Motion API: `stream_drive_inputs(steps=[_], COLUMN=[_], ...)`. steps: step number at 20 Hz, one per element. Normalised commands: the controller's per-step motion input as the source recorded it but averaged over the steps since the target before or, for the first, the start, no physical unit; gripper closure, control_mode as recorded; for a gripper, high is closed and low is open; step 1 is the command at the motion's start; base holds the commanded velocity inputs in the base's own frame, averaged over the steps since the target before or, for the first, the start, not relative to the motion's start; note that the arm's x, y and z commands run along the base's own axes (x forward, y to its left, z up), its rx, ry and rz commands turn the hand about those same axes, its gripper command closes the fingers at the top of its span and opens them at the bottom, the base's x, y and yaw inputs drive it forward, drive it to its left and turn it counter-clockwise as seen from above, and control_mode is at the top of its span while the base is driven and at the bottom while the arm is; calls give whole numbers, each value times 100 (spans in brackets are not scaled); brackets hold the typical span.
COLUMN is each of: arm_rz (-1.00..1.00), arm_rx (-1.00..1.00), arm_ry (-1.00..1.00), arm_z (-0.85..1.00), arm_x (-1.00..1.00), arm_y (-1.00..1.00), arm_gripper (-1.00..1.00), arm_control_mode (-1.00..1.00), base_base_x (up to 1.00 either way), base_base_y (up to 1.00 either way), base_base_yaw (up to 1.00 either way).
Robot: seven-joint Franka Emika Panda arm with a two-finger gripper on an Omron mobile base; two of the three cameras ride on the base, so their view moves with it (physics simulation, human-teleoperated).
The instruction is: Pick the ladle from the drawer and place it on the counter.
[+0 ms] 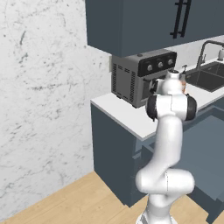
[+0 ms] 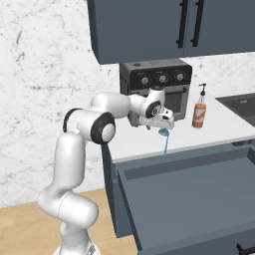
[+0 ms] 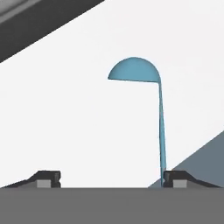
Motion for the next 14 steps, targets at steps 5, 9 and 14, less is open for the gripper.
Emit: stream_drive_inputs(steps=[5,9,14], arm_rz=[0,0,0], arm_rx=[0,0,0], arm_ry=[-33,-41,-40], arm_z=[87,100,100], arm_x=[-100,-100,-100], arm_y=[0,11,26], arm_gripper=[-100,-100,-100], arm_control_mode=[-100,-100,-100], base_base_x=[0,0,0], base_base_y=[0,0,0], base_base_yaw=[0,0,0])
